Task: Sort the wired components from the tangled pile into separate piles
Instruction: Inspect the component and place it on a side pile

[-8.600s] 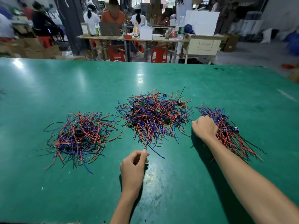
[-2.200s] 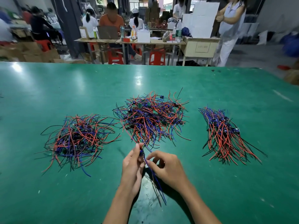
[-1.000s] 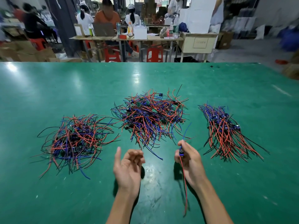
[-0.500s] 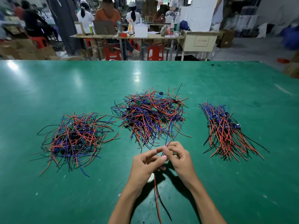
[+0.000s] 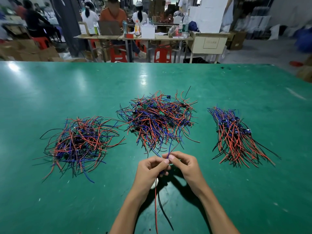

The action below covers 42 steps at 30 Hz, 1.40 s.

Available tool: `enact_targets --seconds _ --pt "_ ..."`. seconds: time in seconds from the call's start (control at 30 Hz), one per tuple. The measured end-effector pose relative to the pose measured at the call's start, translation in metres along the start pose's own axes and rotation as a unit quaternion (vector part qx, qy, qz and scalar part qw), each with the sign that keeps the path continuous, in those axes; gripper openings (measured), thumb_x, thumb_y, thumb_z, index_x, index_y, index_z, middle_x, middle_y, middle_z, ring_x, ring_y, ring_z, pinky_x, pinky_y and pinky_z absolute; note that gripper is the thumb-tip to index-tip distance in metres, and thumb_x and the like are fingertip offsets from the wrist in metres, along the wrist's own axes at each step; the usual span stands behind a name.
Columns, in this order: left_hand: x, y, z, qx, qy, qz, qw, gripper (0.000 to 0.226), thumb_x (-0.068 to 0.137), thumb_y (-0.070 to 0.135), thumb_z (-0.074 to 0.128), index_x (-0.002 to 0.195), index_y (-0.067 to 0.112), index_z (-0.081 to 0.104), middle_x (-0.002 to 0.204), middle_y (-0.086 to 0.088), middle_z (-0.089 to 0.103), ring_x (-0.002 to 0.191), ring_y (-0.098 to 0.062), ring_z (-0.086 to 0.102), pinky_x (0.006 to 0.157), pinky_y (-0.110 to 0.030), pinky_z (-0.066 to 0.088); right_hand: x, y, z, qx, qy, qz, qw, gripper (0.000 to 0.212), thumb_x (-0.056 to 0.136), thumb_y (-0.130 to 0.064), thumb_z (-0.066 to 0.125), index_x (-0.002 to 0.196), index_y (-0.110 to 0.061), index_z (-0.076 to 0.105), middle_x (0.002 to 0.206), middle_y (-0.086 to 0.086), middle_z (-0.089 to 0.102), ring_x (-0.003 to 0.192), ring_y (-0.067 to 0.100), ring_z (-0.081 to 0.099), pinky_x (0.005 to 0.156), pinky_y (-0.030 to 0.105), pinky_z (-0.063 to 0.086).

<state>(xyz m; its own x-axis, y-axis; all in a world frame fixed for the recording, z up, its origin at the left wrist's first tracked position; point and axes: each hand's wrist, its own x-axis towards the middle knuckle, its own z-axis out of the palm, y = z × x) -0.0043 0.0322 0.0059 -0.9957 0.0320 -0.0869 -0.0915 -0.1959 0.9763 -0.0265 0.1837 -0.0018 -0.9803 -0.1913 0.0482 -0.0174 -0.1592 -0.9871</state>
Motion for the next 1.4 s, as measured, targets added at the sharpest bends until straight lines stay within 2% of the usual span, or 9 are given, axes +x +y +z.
enact_targets --seconds 0.27,0.4,0.53,0.63,0.83,1.07,1.23,1.33,1.4 --pt "-0.001 0.000 -0.001 0.024 -0.019 0.004 1.000 0.011 0.093 0.005 0.068 0.085 0.000 0.072 0.071 -0.011 0.072 0.056 -0.013 0.059 0.057 -0.017 0.045 -0.002 -0.002 0.003 -0.002 0.010 -0.009 1.000 0.019 0.099 -0.005 0.061 0.090 -0.007 0.078 0.086 0.014 0.076 0.070 0.022 0.070 0.064 0.028 0.058" --pt "-0.001 -0.001 -0.002 0.048 -0.036 0.010 0.998 0.020 0.091 0.005 0.071 0.072 0.011 0.071 0.069 -0.013 0.071 0.053 -0.014 0.058 0.056 -0.017 0.046 0.001 0.001 0.002 -0.021 0.054 -0.013 0.998 0.019 0.095 -0.020 0.065 0.086 -0.009 0.077 0.073 0.004 0.071 0.067 0.026 0.062 0.068 0.040 0.056" --pt "-0.005 0.004 -0.004 0.073 -0.074 0.007 0.995 0.016 0.083 0.016 0.073 0.068 0.015 0.069 0.068 -0.012 0.072 0.053 -0.015 0.059 0.057 -0.019 0.047 0.003 0.002 -0.003 -0.002 0.104 -0.012 0.994 0.024 0.088 -0.030 0.063 0.085 -0.014 0.080 0.069 -0.002 0.066 0.061 0.007 0.052 0.059 0.018 0.047" --pt "-0.004 0.006 -0.005 0.084 -0.089 -0.004 0.992 0.025 0.089 0.005 0.073 0.067 0.014 0.068 0.068 -0.012 0.071 0.052 -0.014 0.058 0.056 -0.018 0.046 0.006 0.006 -0.006 -0.008 0.118 -0.019 0.993 0.025 0.088 -0.033 0.063 0.087 -0.015 0.080 0.073 0.005 0.064 0.062 0.009 0.048 0.060 0.015 0.043" --pt "-0.005 0.011 -0.007 0.104 -0.122 -0.021 0.987 0.026 0.092 0.002 0.069 0.068 0.012 0.065 0.069 -0.014 0.070 0.054 -0.014 0.057 0.058 -0.019 0.045 0.010 0.004 -0.007 0.095 0.175 -0.002 0.980 0.020 0.090 -0.024 0.066 0.081 -0.015 0.081 0.081 0.005 0.064 0.065 0.005 0.052 0.063 0.019 0.042" --pt "-0.004 0.012 -0.008 0.122 -0.144 -0.040 0.981 0.020 0.091 0.003 0.070 0.073 0.007 0.066 0.068 -0.011 0.070 0.054 -0.014 0.055 0.057 -0.023 0.045 0.014 0.001 -0.016 0.264 0.234 0.023 0.936 0.036 0.099 -0.014 0.057 0.073 -0.018 0.082 0.083 -0.004 0.071 0.065 0.003 0.049 0.064 0.018 0.042" --pt "-0.004 0.011 -0.009 0.068 -0.086 -0.038 0.993 0.016 0.091 0.003 0.069 0.075 0.004 0.067 0.069 -0.011 0.069 0.055 -0.015 0.056 0.059 -0.020 0.043 0.010 0.003 -0.017 0.203 0.159 0.002 0.966 0.028 0.098 -0.038 0.060 0.097 -0.020 0.082 0.099 0.002 0.074 0.075 0.006 0.056 0.070 0.017 0.048" --pt "-0.003 0.010 -0.008 0.044 -0.064 -0.033 0.996 0.014 0.091 0.002 0.068 0.077 0.002 0.068 0.068 -0.011 0.068 0.054 -0.015 0.054 0.058 -0.020 0.043 0.005 0.002 -0.014 0.053 0.059 0.007 0.997 0.051 0.084 -0.065 0.068 0.113 -0.024 0.078 0.106 0.003 0.075 0.081 0.007 0.058 0.073 0.017 0.049" --pt "-0.002 0.009 -0.006 0.038 -0.058 -0.030 0.997 0.011 0.091 0.000 0.067 0.079 -0.001 0.068 0.068 -0.011 0.068 0.055 -0.015 0.054 0.058 -0.021 0.043 0.002 0.002 -0.010 -0.001 0.019 0.012 1.000 0.055 0.077 -0.066 0.075 0.113 -0.025 0.078 0.105 0.004 0.077 0.082 0.006 0.064 0.075 0.017 0.050"
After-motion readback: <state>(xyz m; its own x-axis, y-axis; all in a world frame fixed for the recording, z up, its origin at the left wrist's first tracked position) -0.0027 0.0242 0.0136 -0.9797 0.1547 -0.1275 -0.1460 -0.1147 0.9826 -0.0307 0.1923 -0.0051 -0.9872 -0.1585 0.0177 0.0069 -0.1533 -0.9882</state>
